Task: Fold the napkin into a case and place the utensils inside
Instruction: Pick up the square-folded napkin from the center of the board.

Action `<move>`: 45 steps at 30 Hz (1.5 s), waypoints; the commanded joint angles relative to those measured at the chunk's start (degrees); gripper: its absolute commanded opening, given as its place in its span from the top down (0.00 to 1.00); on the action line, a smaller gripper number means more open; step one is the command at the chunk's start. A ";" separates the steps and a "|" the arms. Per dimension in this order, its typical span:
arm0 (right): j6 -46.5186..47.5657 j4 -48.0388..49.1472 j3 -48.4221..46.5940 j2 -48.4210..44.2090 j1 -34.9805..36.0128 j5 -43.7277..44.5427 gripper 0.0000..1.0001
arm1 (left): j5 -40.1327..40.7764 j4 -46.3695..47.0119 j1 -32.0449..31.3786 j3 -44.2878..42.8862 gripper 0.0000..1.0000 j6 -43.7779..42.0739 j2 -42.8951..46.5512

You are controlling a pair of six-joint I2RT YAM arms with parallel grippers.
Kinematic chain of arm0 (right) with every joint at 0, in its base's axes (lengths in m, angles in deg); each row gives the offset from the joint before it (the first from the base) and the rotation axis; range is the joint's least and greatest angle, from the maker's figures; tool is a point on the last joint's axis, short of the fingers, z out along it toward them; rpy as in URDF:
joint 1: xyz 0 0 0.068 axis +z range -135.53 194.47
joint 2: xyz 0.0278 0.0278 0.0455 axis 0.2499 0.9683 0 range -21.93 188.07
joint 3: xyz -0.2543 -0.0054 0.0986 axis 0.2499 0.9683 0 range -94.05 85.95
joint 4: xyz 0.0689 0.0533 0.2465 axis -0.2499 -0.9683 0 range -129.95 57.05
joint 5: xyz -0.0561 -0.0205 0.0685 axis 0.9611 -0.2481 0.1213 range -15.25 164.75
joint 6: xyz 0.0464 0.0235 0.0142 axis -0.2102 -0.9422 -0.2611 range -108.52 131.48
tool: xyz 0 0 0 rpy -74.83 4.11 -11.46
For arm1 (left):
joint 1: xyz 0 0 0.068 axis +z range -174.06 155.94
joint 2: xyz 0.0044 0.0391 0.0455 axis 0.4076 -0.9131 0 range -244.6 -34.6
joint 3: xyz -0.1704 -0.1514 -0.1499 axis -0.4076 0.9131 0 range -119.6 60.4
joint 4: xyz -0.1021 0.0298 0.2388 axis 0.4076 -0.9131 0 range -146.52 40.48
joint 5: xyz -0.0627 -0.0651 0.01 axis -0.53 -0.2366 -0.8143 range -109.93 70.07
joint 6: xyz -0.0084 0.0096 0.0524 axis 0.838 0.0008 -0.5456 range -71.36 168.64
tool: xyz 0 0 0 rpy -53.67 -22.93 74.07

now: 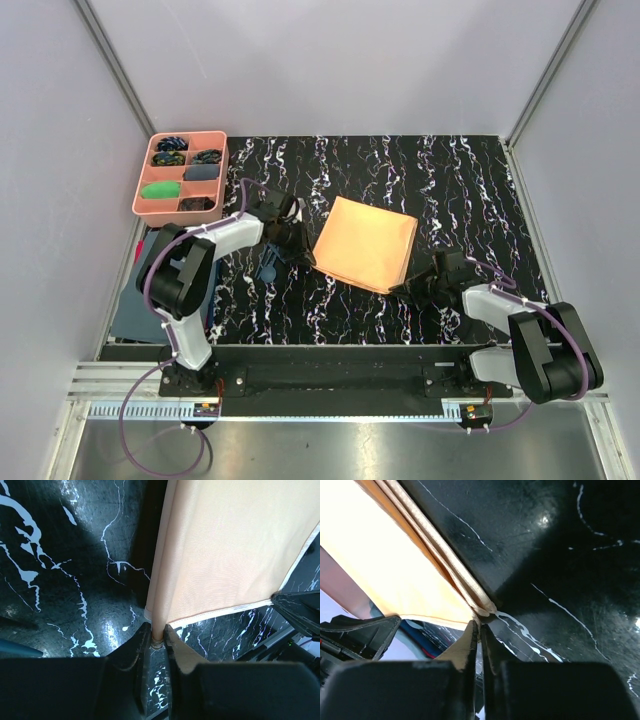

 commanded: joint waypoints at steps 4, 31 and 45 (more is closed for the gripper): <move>0.73 2.44 0.15 -3.80 0.50 -0.27 1.00 | -1.41 1.41 0.40 0.18 0.86 0.10 4.51; 6.53 3.23 0.50 -3.72 0.50 -2.11 0.56 | -1.50 2.64 0.40 1.67 0.92 1.42 4.69; 4.95 9.91 2.61 1.82 1.11 -2.29 0.59 | -0.44 4.04 0.40 3.69 1.00 2.12 4.07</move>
